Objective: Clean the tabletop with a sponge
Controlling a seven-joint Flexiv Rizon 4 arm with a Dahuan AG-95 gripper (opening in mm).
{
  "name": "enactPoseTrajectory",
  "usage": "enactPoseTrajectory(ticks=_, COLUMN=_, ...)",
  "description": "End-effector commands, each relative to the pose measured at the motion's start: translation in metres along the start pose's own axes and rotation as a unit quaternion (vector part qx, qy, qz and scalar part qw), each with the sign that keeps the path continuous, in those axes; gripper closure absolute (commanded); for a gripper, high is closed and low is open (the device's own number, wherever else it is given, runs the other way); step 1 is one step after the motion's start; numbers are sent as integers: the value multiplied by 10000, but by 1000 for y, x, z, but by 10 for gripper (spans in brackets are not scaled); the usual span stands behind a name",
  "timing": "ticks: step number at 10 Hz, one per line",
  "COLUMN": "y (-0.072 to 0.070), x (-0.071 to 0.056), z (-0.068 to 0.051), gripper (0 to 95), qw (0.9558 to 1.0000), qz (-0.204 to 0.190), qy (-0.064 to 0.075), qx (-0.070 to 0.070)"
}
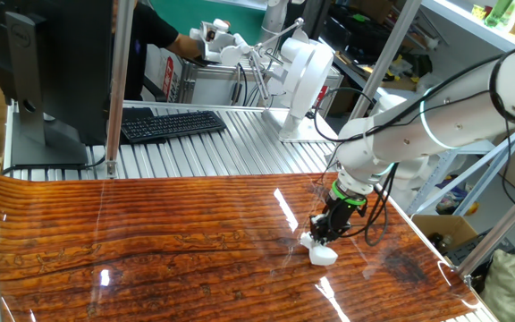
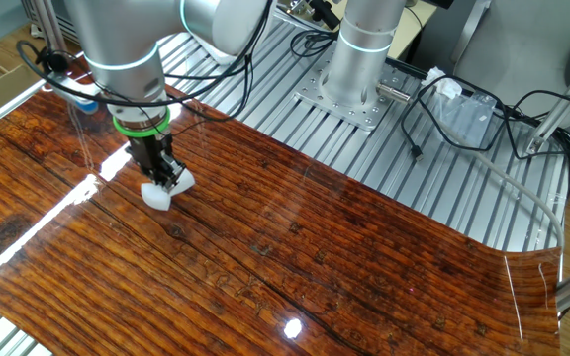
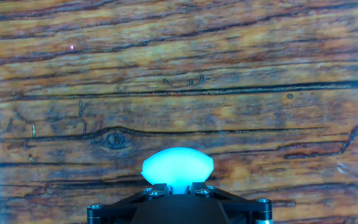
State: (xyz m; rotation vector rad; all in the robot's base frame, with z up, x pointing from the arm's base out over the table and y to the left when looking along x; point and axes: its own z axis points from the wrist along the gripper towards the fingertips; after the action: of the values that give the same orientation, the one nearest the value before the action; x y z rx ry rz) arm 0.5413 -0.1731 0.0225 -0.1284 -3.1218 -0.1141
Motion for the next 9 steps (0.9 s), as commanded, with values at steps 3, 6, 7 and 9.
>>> enactPoseTrajectory(ticks=3, y=2, x=-3, z=8, gripper=950, qw=10000, qz=34, qy=-25, qx=19)
enactPoseTrajectory(ticks=6, y=3, x=-5, z=11, gripper=950, qw=10000, qz=51, qy=-37, qx=16)
enactPoseTrajectory(ticks=7, y=4, x=-5, z=12, gripper=950, qw=10000, qz=65, qy=-44, qx=15)
enactPoseTrajectory(ticks=9, y=5, x=-8, z=13, gripper=950, qw=10000, qz=75, qy=-47, qx=15)
